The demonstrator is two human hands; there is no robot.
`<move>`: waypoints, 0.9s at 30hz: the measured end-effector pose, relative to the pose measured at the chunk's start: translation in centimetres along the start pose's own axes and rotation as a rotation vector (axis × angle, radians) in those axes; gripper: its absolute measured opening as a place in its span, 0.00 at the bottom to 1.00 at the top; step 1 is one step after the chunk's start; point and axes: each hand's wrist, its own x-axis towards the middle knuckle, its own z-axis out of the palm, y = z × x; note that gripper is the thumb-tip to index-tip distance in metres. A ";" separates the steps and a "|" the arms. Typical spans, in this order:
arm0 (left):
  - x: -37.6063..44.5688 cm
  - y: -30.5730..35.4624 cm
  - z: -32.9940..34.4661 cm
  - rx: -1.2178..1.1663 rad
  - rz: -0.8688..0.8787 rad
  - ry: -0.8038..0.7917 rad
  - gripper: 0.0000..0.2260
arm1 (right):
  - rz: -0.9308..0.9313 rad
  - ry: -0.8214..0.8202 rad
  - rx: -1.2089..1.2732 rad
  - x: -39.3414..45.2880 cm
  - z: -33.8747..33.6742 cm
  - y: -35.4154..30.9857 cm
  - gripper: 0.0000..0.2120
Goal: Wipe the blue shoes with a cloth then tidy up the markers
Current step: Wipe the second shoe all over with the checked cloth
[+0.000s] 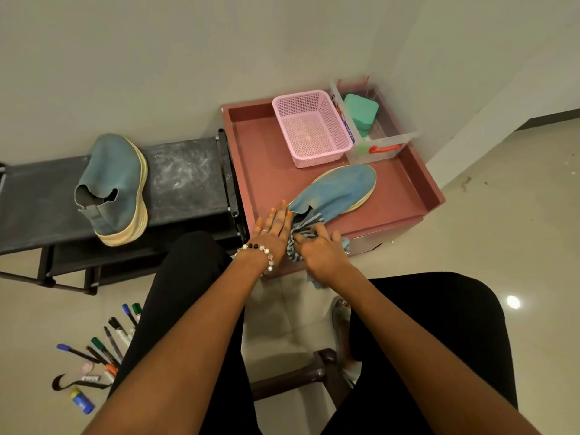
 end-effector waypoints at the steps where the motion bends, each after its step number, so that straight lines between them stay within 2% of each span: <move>1: 0.1 -0.1 -0.2 0.003 0.008 -0.014 0.48 | 0.000 0.020 -0.037 0.4 -0.1 -0.2 0.17; 4: 0.0 -0.3 -0.9 -0.022 0.026 -0.063 0.45 | 0.057 0.040 -0.116 1.9 -0.5 -1.4 0.17; 7: -0.2 -0.6 -1.0 0.019 0.051 -0.016 0.42 | 0.075 0.023 -0.019 3.2 -1.0 -0.7 0.17; 8: -0.4 -0.6 -0.9 0.042 0.064 0.014 0.41 | 0.038 0.040 0.088 3.1 -1.0 0.5 0.17; 10: -0.6 -0.6 -0.6 0.091 0.080 0.083 0.39 | -0.008 0.139 0.452 2.0 -1.3 3.0 0.19; 11: -0.7 -0.7 -0.6 0.106 0.081 0.113 0.38 | 0.061 0.165 0.683 0.8 -1.6 4.0 0.19; 14: -0.8 -1.1 -0.5 0.134 0.058 0.170 0.39 | 0.435 0.226 1.364 -1.4 -2.2 6.7 0.14; 17: -1.1 -1.5 0.0 0.191 0.022 0.203 0.43 | 0.648 0.396 1.659 -1.9 -2.7 7.4 0.07; 19: -1.2 -1.2 0.3 0.193 -0.009 0.239 0.42 | 0.599 0.561 1.574 -1.5 -2.6 6.7 0.06; 20: -1.2 -0.9 0.4 0.181 -0.029 0.251 0.40 | 0.521 0.622 1.452 -1.1 -2.4 6.0 0.06; 22: -1.2 -0.4 0.6 0.156 -0.070 0.261 0.34 | 0.263 0.681 1.057 -0.6 -2.0 3.7 0.08; 23: -1.1 -0.3 0.8 0.147 -0.089 0.270 0.31 | 0.106 0.661 0.828 -0.1 -1.3 2.6 0.11; 24: -1.0 -0.3 0.9 0.147 -0.105 0.281 0.30 | -0.006 0.569 0.573 0.5 -0.4 1.5 0.16; 26: -0.8 -0.5 1.2 0.156 -0.132 0.290 0.30 | 0.015 0.379 0.143 1.3 2.2 -0.7 0.23; 27: -0.6 -0.5 1.3 0.152 -0.137 0.285 0.30 | 0.081 0.328 0.067 1.5 3.3 -1.5 0.24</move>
